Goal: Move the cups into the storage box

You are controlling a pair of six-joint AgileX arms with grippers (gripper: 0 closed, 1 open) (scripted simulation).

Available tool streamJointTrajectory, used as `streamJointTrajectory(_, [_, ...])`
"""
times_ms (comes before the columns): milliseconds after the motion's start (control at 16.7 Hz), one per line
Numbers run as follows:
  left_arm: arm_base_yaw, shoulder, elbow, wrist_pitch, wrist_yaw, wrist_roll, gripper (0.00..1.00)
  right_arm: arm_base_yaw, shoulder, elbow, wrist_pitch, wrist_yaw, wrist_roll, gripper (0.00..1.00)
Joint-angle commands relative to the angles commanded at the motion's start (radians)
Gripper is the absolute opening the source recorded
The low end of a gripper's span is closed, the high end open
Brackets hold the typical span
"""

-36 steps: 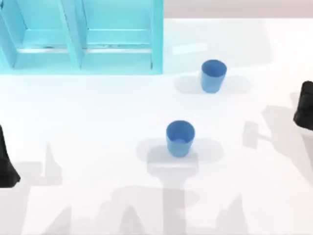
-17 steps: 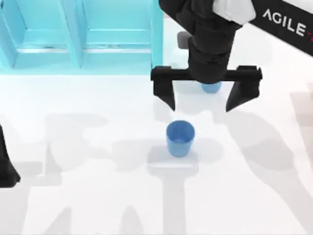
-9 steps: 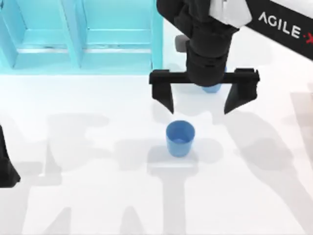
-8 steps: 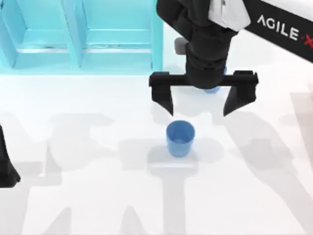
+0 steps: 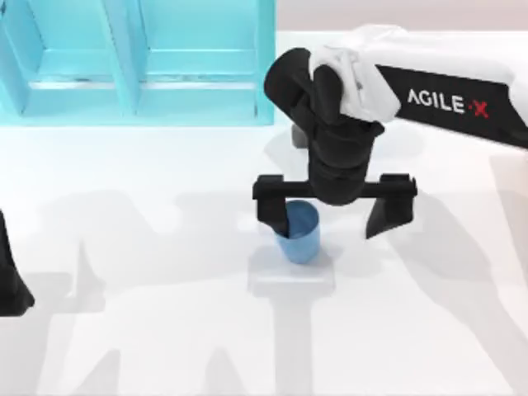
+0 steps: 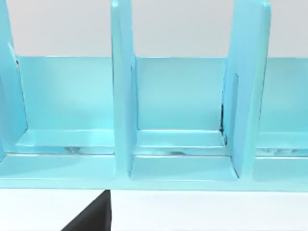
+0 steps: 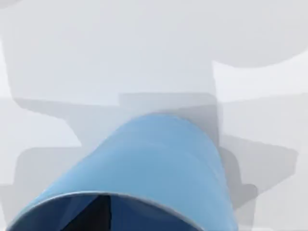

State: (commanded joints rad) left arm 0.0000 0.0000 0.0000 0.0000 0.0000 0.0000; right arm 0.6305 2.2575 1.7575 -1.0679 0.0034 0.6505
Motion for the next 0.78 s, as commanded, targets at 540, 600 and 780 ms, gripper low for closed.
streamJointTrajectory(540, [0.0,0.0,0.0,0.0,0.0,0.0,1.0,0.001,0.003,-0.012,0.012,0.0,0.001,0.7])
streamJointTrajectory(600, [0.0,0.0,0.0,0.0,0.0,0.0,1.0,0.001,0.003,-0.012,0.012,0.0,0.001,0.62])
streamJointTrajectory(780, [0.0,0.0,0.0,0.0,0.0,0.0,1.0,0.001,0.003,-0.012,0.012,0.0,0.001,0.4])
